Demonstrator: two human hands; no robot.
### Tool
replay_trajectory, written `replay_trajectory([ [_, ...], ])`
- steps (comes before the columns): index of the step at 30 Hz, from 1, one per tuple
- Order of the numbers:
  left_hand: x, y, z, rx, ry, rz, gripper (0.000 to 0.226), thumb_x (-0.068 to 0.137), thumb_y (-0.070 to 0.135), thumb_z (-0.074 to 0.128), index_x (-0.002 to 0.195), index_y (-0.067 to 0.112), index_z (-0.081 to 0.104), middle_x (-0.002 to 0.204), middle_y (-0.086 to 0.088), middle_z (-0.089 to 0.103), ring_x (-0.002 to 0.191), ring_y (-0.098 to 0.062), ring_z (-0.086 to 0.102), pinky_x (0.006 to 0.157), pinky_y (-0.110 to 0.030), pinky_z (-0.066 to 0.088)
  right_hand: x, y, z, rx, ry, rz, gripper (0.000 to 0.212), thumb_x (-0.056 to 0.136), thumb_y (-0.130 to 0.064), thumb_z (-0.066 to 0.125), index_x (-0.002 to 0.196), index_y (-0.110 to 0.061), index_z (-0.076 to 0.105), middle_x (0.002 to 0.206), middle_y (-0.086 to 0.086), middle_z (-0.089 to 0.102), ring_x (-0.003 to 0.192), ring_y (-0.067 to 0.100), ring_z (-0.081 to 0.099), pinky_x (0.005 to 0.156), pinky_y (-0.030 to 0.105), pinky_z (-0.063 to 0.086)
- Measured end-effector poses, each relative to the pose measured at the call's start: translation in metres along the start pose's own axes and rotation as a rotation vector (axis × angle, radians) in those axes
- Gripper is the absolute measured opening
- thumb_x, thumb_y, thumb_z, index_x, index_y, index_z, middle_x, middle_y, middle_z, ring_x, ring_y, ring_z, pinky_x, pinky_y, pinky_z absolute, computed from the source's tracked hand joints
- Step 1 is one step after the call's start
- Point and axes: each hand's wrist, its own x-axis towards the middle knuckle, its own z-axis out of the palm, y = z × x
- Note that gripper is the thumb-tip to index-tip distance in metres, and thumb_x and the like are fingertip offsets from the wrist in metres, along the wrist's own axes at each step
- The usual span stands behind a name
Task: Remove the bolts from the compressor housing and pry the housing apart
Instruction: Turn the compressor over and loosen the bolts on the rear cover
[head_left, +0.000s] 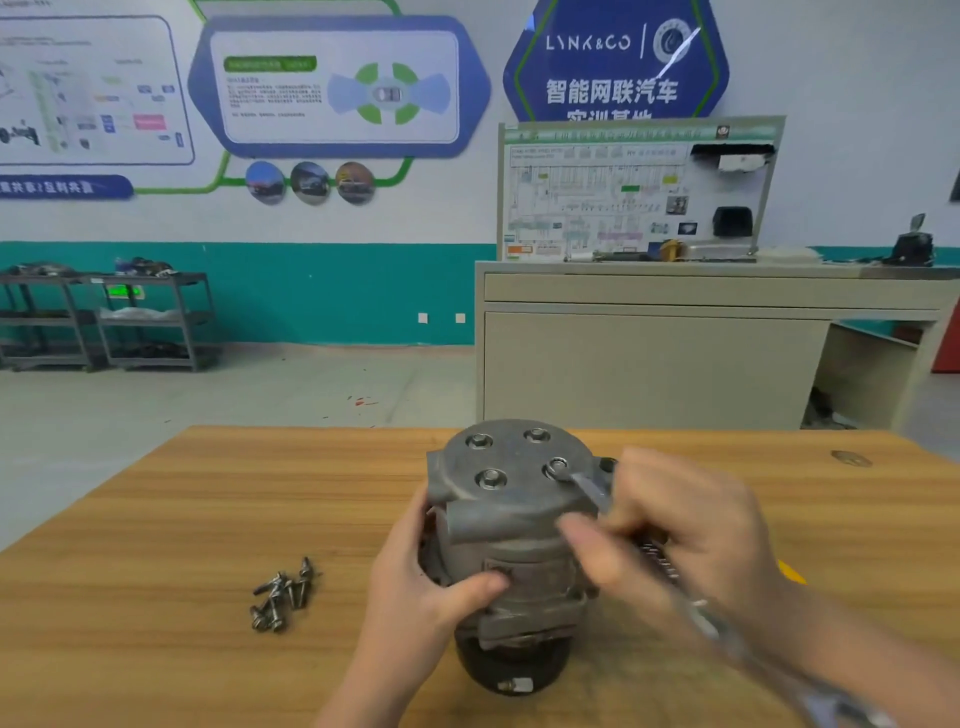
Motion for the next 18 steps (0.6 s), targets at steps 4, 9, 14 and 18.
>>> replay_trajectory([
  [4, 0.001, -0.011, 0.001, 0.074, 0.048, -0.096, 0.081, 0.05, 0.055, 0.086, 0.124, 0.038, 0.057, 0.12, 0.017, 0.069, 0.114, -0.001, 0.062, 0.094, -0.025, 0.051, -0.019, 0.012, -0.008, 0.366, 0.334, 0.587, 0.034, 0.094, -0.034, 0.054, 0.065, -0.018, 0.045, 0.047, -0.002, 0.039, 0.042, 0.007, 0.036, 0.042, 0.018, 0.031],
  [9, 0.0, -0.015, 0.005, -0.065, 0.16, -0.193, 0.05, 0.069, 0.048, 0.066, 0.118, 0.043, 0.057, 0.117, 0.016, 0.069, 0.111, -0.001, 0.063, 0.096, -0.027, 0.053, 0.005, 0.057, -0.013, 0.808, 0.442, 1.258, 0.022, 0.096, -0.013, 0.054, 0.074, -0.01, 0.048, 0.047, 0.003, 0.044, 0.031, 0.01, 0.033, 0.031, 0.018, 0.022],
  [14, -0.003, -0.019, 0.01, -0.161, 0.219, -0.239, 0.053, 0.071, 0.057, 0.055, 0.121, 0.04, 0.055, 0.112, 0.022, 0.068, 0.112, -0.005, 0.063, 0.098, -0.035, 0.05, 0.055, 0.1, -0.012, 0.808, 0.112, 1.568, 0.015, 0.08, -0.011, 0.072, 0.077, -0.006, 0.059, 0.045, -0.002, 0.052, 0.031, 0.002, 0.045, 0.026, 0.011, 0.029],
  [18, -0.003, -0.022, 0.003, -0.106, 0.092, -0.228, 0.046, 0.081, 0.056, 0.066, 0.122, 0.039, 0.052, 0.113, 0.033, 0.062, 0.112, 0.0, 0.06, 0.089, -0.021, 0.053, 0.101, 0.115, 0.015, 0.252, -0.371, 1.477, 0.023, 0.084, -0.023, 0.074, 0.074, -0.006, 0.062, 0.041, -0.004, 0.048, 0.031, 0.003, 0.038, 0.03, 0.012, 0.028],
])
